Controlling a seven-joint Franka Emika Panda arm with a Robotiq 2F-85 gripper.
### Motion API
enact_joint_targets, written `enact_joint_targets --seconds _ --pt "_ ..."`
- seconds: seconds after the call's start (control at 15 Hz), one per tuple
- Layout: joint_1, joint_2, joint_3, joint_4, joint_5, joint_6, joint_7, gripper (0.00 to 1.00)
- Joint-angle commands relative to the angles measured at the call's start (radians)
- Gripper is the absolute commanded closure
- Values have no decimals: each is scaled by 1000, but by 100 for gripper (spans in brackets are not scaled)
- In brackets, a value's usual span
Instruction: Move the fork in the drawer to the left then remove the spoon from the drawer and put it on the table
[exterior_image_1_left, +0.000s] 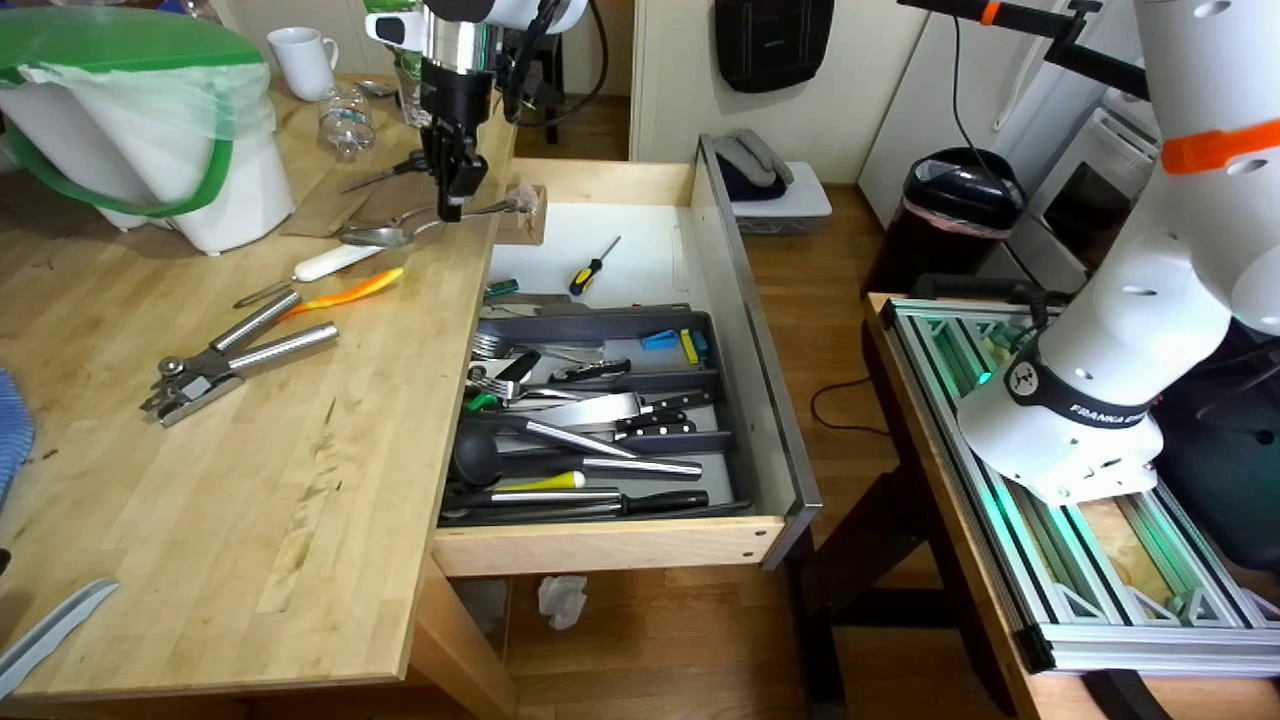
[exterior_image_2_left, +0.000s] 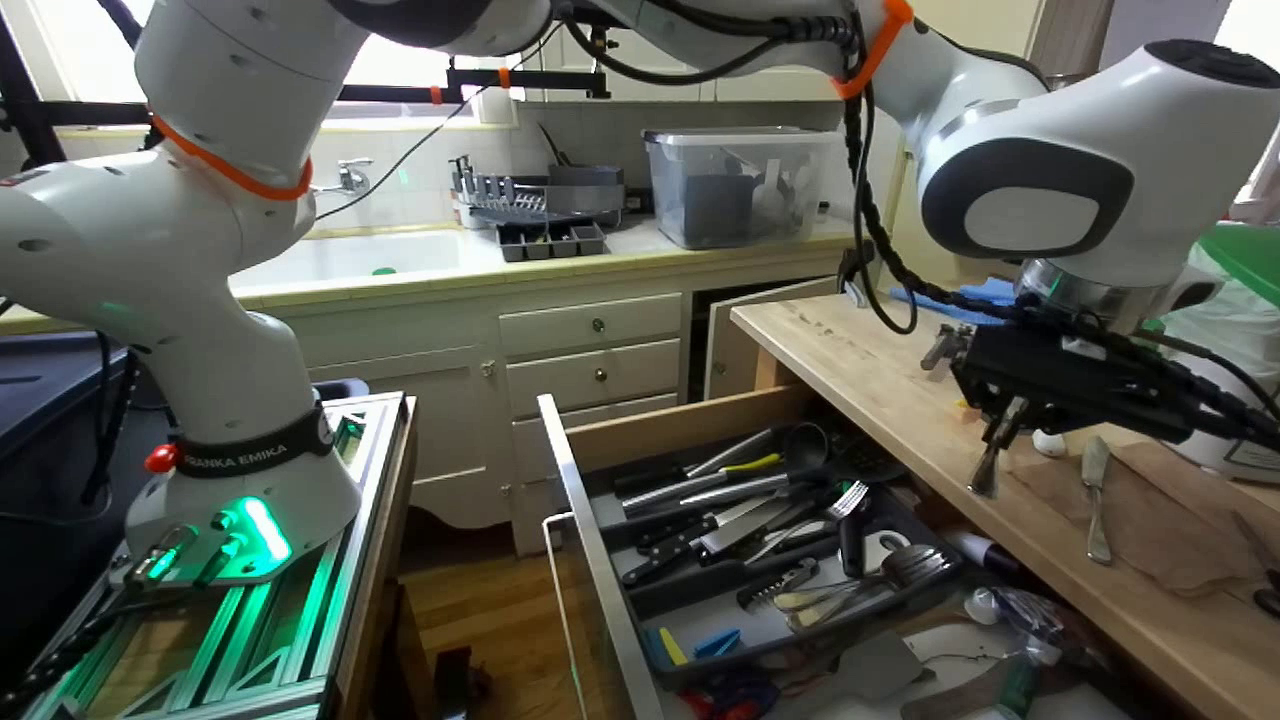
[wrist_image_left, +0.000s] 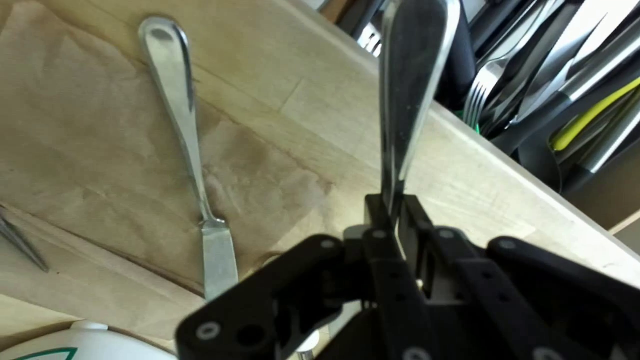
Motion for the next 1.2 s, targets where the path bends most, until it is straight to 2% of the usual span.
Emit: enact_joint_targets --seconds 0.0,0.6,1.13 --pt "2 105 12 171 -69 -61 -9 97" --pt "-3 227 78 358 -102 -101 -95 97" --pt "16 286 72 441 -132 -166 -124 97"
